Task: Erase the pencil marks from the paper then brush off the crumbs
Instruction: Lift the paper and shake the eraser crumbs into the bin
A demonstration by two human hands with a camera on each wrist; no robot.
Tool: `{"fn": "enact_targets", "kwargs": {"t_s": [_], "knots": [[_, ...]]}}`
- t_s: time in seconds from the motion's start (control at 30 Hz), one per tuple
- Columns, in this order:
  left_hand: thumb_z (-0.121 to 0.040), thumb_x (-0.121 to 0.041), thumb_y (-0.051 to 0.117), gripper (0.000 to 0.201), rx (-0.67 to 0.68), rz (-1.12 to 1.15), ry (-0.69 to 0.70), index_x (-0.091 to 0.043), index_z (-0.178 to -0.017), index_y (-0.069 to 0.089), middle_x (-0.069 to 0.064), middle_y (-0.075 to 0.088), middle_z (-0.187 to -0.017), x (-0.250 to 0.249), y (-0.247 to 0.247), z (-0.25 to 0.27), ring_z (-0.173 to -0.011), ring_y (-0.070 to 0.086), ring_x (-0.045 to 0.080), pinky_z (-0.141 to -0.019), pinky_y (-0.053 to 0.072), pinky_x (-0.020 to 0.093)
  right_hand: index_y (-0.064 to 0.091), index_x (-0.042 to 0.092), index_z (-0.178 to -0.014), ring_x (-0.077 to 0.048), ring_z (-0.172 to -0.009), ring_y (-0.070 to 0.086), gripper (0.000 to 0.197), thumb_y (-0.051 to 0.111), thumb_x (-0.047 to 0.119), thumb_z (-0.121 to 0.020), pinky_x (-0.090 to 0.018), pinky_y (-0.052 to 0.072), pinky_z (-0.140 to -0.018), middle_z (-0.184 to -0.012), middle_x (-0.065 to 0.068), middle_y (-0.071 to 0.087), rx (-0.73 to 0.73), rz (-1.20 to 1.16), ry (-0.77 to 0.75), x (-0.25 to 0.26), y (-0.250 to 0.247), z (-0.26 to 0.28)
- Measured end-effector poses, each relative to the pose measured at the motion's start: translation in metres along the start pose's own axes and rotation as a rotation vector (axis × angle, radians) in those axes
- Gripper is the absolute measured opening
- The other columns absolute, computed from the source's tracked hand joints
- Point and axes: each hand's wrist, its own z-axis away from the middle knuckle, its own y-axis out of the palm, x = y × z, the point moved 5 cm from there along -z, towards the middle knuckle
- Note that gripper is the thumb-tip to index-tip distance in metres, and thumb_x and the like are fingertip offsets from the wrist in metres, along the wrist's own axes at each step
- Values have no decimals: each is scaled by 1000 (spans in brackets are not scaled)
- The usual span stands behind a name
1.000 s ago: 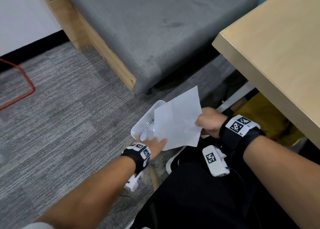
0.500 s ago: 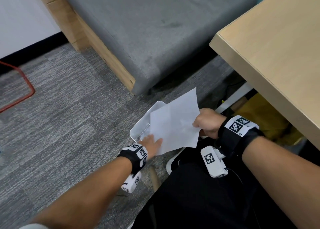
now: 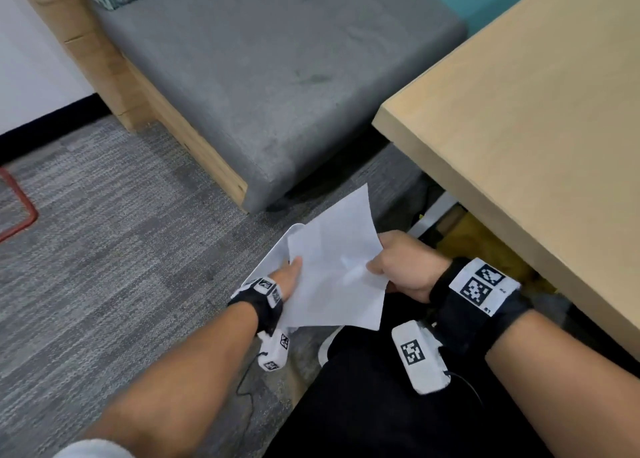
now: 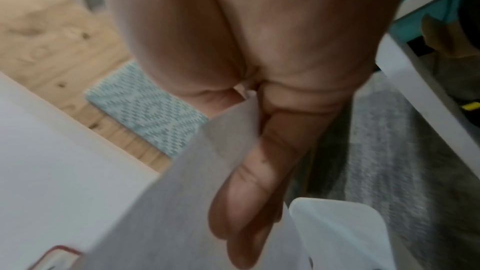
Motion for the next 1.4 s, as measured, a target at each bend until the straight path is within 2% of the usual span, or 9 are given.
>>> {"fn": "enact_targets", "kwargs": {"t_s": [0.2,0.4,0.47,0.6,0.8,1.03,1.13,1.2,1.4], "knots": [[-82,-79,47,68,-203,341,96,-19,-94,77,9,76,-94,-4,-73,69,-87,70,28,-82,50,38,67,19,-118,-19,-108,68,40,45,0,-91,-49,53,-95,-116,2,72,133,29,-241,21,-2,107],[-78,-36,74,19,-109,380,416,-31,-95,81,6,76,-106,-38,-112,210,-97,71,25,-93,51,44,64,36,-122,-4,-120,59,31,48,21,-101,-38,40,-109,-123,16,67,10,-97,-343,14,-22,220],[-64,-49,89,40,-100,237,554,-39,-101,77,4,78,-101,-70,-105,256,-95,74,26,-82,59,43,60,38,-128,-3,-124,56,31,47,28,-101,-35,37,-112,-127,16,64,-49,-133,-427,8,-33,261],[-80,-16,73,25,-145,263,916,-30,-102,75,7,78,-92,-161,-68,322,-82,76,31,-64,61,33,68,44,-112,-11,-111,67,38,58,14,-91,-19,53,-86,-114,9,73,-286,-217,-503,-15,-77,331],[-92,-15,69,71,72,-155,1178,-42,-145,30,-1,78,-94,-304,50,350,-82,74,25,-74,59,49,68,28,-106,-12,-76,74,34,73,5,-81,-35,60,-62,-89,7,78,-970,-190,-334,-113,-184,392],[-89,-30,71,106,-112,-809,1065,-39,-155,-12,1,61,-80,-380,143,311,-65,56,15,-53,38,26,28,21,-143,-23,-51,57,85,78,16,-74,-30,48,-42,-92,-9,63,-1008,75,36,-165,-258,359],[-89,-32,71,97,-153,-1046,1037,-36,-158,3,6,64,-116,-393,162,306,-90,62,20,-69,44,26,8,19,-152,-19,-64,58,103,77,28,-77,-30,49,-48,-102,-6,61,-922,319,208,-164,-260,345],[-89,-38,70,81,-184,-1235,977,-32,-156,24,2,49,-146,-397,169,297,-126,52,23,-97,42,29,30,15,-148,-20,-89,64,82,71,38,-80,-31,55,-70,-116,-3,63,-848,565,291,-161,-261,339],[-92,-58,56,71,-225,-1523,872,-26,-152,37,-1,38,-156,-397,171,280,-140,39,23,-111,32,32,58,19,-130,-21,-113,58,49,64,41,-87,-33,49,-95,-126,0,61,-731,682,267,-168,-269,328]]}}
